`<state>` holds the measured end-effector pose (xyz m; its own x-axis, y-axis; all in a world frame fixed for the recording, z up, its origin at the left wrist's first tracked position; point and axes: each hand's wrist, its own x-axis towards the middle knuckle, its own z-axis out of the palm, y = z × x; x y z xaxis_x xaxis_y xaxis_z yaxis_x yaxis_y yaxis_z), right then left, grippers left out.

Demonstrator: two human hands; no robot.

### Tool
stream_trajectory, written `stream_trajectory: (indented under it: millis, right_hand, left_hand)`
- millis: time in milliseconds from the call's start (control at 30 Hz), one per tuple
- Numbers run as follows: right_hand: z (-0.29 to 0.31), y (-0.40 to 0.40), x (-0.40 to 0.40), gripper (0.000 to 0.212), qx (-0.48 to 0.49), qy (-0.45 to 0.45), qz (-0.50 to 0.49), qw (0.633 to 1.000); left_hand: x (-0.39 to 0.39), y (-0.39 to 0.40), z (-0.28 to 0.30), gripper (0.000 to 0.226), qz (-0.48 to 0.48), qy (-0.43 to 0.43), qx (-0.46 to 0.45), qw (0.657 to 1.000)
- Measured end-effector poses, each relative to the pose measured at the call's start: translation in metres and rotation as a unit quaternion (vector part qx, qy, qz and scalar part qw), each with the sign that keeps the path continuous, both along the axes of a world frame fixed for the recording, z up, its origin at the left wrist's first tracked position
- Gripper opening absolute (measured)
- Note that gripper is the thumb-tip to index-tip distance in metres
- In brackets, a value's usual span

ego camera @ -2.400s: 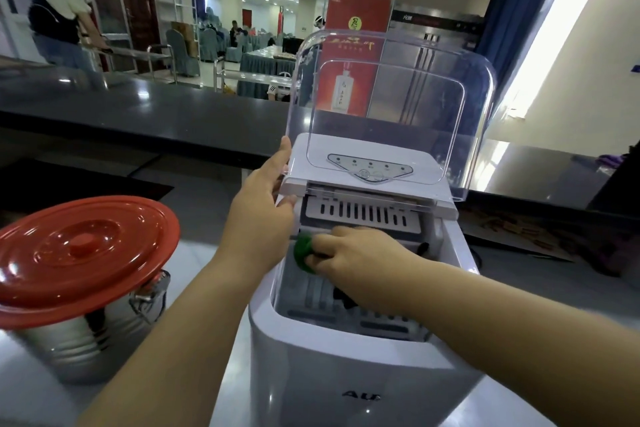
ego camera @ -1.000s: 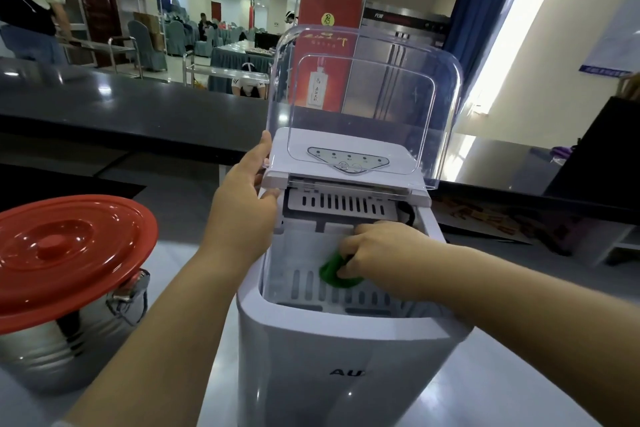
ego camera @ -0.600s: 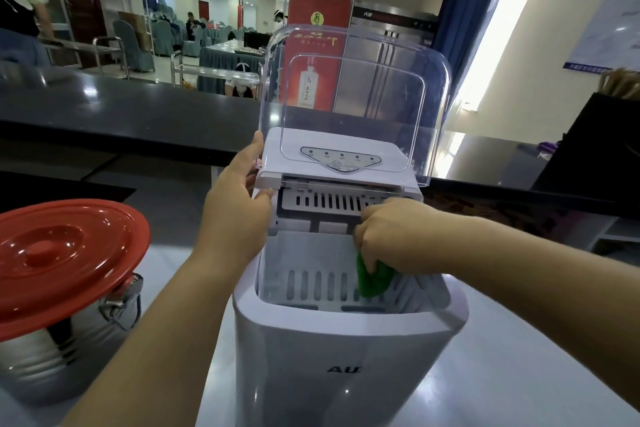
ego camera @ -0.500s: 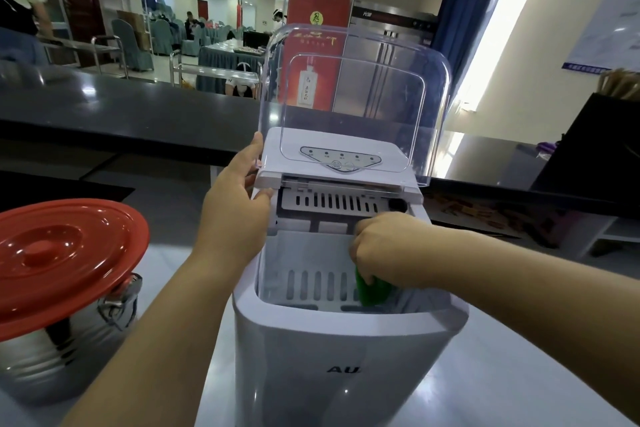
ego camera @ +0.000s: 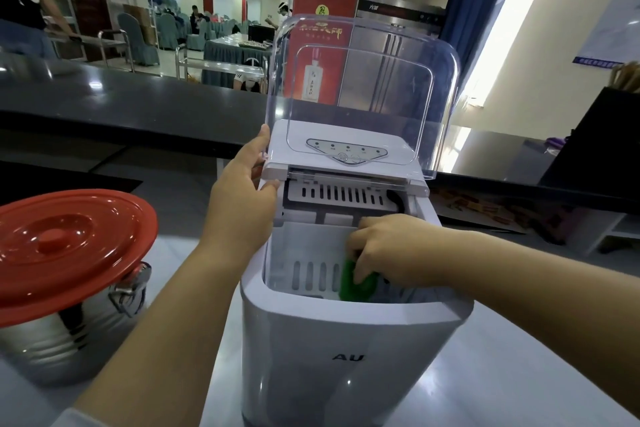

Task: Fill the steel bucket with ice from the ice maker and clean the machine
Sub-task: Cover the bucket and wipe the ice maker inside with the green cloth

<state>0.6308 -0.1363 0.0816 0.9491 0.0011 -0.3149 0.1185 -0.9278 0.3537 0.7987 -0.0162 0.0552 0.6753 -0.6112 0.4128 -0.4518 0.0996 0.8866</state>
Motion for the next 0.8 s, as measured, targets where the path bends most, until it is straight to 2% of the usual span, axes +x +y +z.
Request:
stream_trajectory:
  millis: [133,367,467,600,800]
  right_hand:
    - [-0.006,0.007,0.009,0.031,-0.013,0.022,0.024,0.999]
    - [-0.020,0.008,0.037,0.024,-0.034,-0.012,0.091,0.995]
    - [-0.017,0.008,0.034,0.022,0.009,-0.062,0.104,0.993]
    - [-0.013,0.015,0.042,0.035,0.051,-0.152,0.128,0.979]
    - [-0.025,0.019,0.049,0.035,0.006,-0.055,0.131,0.990]
  left_hand:
    - [0.000,0.000,0.000,0.065,-0.001,0.004,-0.002,1.000]
    - [0.000,-0.001,0.001,0.065,0.004,0.007,-0.002,1.000]
    - [0.000,-0.001,0.000,0.065,0.011,0.002,0.003,1.000]
    - [0.001,-0.002,0.000,0.064,0.017,-0.005,0.008,1.000]
    - [0.000,-0.001,0.000,0.063,0.020,-0.019,0.015,1.000]
